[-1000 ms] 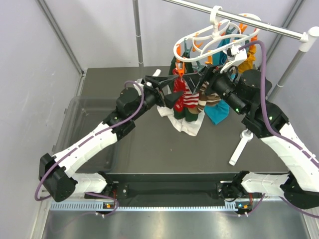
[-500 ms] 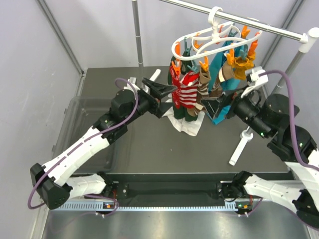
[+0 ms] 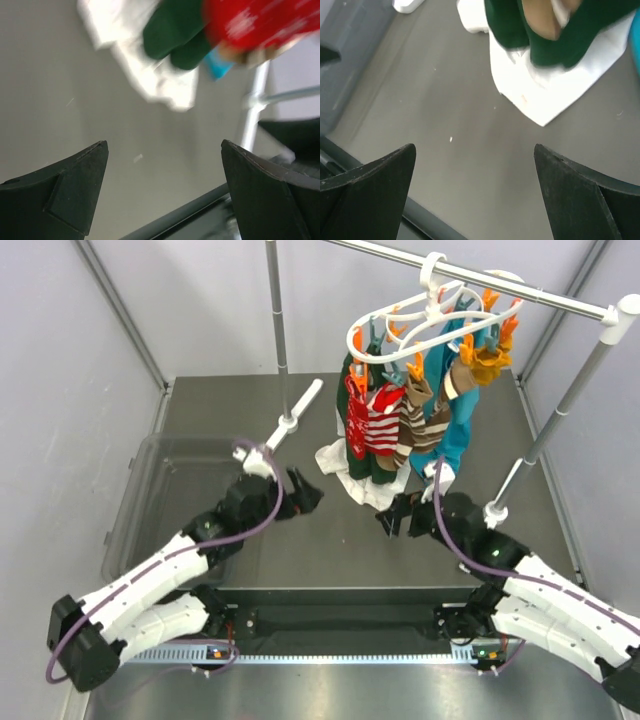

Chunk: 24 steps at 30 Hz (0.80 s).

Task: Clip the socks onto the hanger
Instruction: Reset both arms

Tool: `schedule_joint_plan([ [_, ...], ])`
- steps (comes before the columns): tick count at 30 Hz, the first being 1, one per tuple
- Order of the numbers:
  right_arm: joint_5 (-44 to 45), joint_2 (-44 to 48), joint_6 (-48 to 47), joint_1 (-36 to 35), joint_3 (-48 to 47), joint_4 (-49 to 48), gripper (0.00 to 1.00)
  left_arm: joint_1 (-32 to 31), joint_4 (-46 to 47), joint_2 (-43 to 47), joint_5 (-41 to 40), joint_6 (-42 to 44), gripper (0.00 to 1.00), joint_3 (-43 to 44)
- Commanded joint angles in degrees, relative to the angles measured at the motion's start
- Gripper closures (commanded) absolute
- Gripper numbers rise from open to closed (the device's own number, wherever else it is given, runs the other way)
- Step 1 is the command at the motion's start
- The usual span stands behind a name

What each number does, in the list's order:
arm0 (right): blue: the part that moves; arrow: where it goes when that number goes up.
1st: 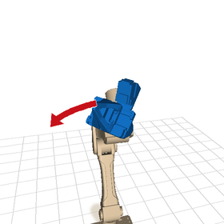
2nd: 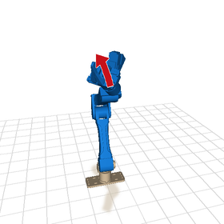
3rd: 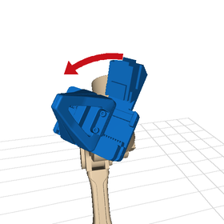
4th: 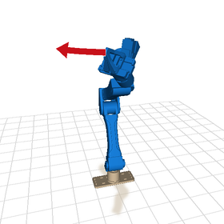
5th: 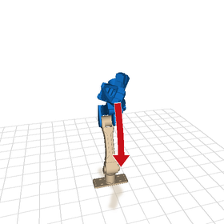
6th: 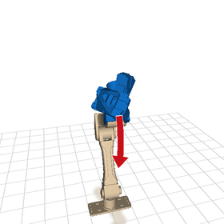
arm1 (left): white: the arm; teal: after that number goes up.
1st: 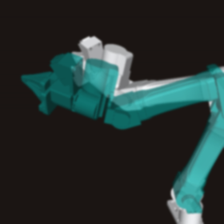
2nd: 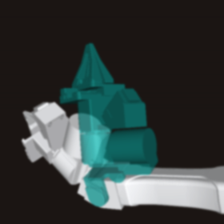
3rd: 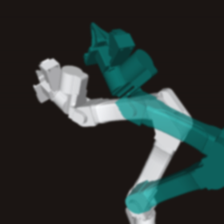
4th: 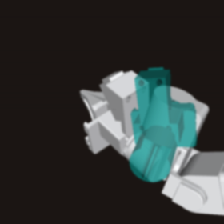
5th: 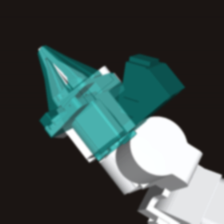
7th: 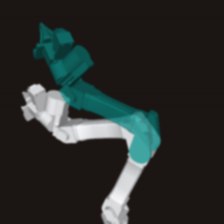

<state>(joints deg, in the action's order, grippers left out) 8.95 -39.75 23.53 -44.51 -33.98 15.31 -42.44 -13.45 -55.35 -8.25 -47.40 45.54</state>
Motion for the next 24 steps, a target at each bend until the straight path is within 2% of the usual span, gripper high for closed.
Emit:
schedule_joint_plan([
  [1, -1.6, 2.6, 6.9, -0.5, 9.8, -20.0, 0.0, -0.2, 15.0, 8.9, 0.2, 2.8, 0.01, -12.7],
  [5, -4.6, 7.8, 11.4, -0.5, 22.5, -33.6, 0.01, -0.2, 23.7, 22.3, 2.2, -2.6, 0.01, -27.3],
  [8, -3.0, 16.3, 16.2, -0.5, 33.0, -40.8, 0.0, -0.2, 23.7, 33.4, 1.9, -5.9, 0.01, -34.7],
  [9, -1.5, 18.9, 18.8, -0.5, 35.5, -40.8, 0.0, -0.1, 22.8, 39.0, 1.7, -7.5, 0.01, -37.8],
  [11, -0.8, 26.8, 22.2, -0.4, 39.9, -38.5, 0.0, -0.2, 20.6, 44.9, 0.4, -10.9, 0.01, -40.5],
  [13, 1.1, 33.3, 23.1, -0.4, 40.6, -30.7, 0.0, -0.1, 18.6, 53.7, 0.6, -15.4, 0.01, -44.8],
  [14, 2.2, 35.1, 24.0, -0.5, 40.5, -27.3, 0.0, -0.1, 19.2, 54.5, 2.0, -17.2, 0.01, -45.8],
  [18, 8.1, 44.0, 26.6, -0.5, 41.0, -13.5, 0.0, -0.1, 31.0, 48.5, 6.7, -25.3, 0.01, -53.2],
  [19, 8.4, 46.8, 26.9, -0.3, 41.6, -9.8, 0.0, -0.1, 29.7, 48.6, 6.8, -25.6, 0.01, -53.2],
  [22, 8.7, 42.0, 28.4, -0.5, 42.1, -11.0, 0.0, 0.0, 28.9, 51.3, 6.9, -23.7, 0.01, -53.1],
  [24, 5.7, 40.3, 28.2, -0.4, 42.6, -14.9, 0.0, -0.1, 28.7, 54.5, 7.5, -24.1, 0.01, -53.1],
])
